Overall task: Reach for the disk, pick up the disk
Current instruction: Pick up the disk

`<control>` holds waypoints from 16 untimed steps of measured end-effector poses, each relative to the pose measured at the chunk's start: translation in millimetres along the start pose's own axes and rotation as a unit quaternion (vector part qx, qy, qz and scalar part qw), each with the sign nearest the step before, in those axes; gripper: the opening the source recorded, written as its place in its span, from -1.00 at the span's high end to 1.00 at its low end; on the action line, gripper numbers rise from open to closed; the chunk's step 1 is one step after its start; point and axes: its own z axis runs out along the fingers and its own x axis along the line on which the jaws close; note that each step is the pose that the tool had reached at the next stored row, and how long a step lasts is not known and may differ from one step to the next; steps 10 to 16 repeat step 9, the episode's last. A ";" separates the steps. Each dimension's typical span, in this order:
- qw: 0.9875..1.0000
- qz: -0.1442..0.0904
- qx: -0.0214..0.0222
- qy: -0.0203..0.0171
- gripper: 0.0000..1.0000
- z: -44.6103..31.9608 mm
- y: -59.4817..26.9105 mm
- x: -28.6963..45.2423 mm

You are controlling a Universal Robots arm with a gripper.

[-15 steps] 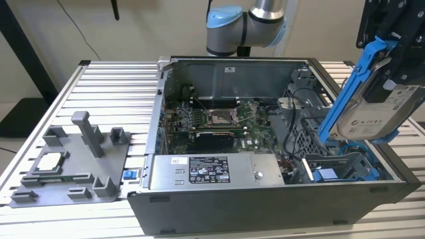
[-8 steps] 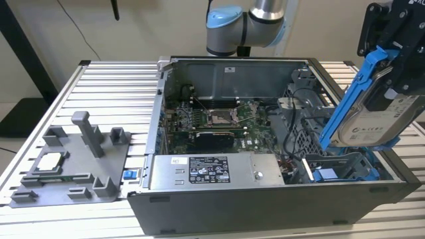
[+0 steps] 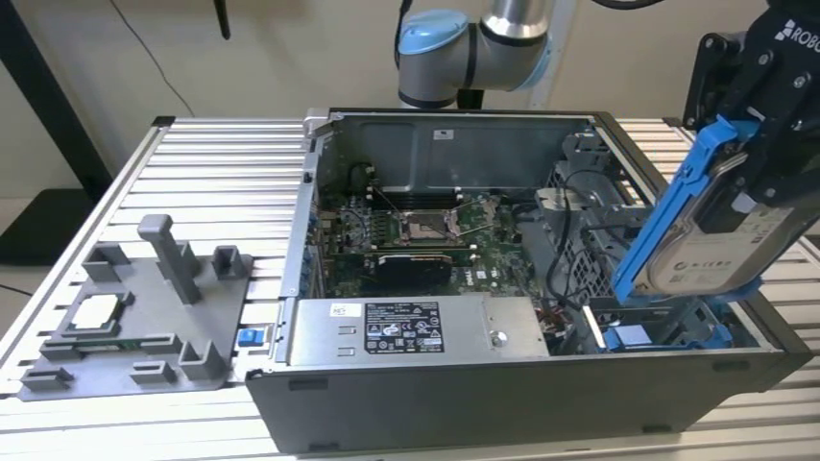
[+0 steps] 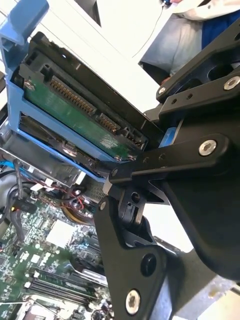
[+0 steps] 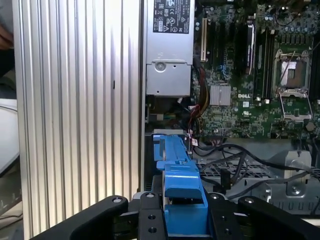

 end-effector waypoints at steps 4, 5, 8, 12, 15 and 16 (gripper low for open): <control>1.000 0.000 0.000 0.000 1.00 2.9 -0.8 0.2; 1.000 0.000 0.000 0.000 1.00 2.9 -0.8 0.2; 1.000 0.000 0.000 0.000 1.00 3.4 -0.9 0.2; 1.000 0.000 0.000 0.000 1.00 3.4 -0.9 0.2; 1.000 0.000 0.000 0.000 1.00 3.4 -0.9 0.2; 1.000 0.000 0.000 0.000 1.00 3.4 -0.9 0.2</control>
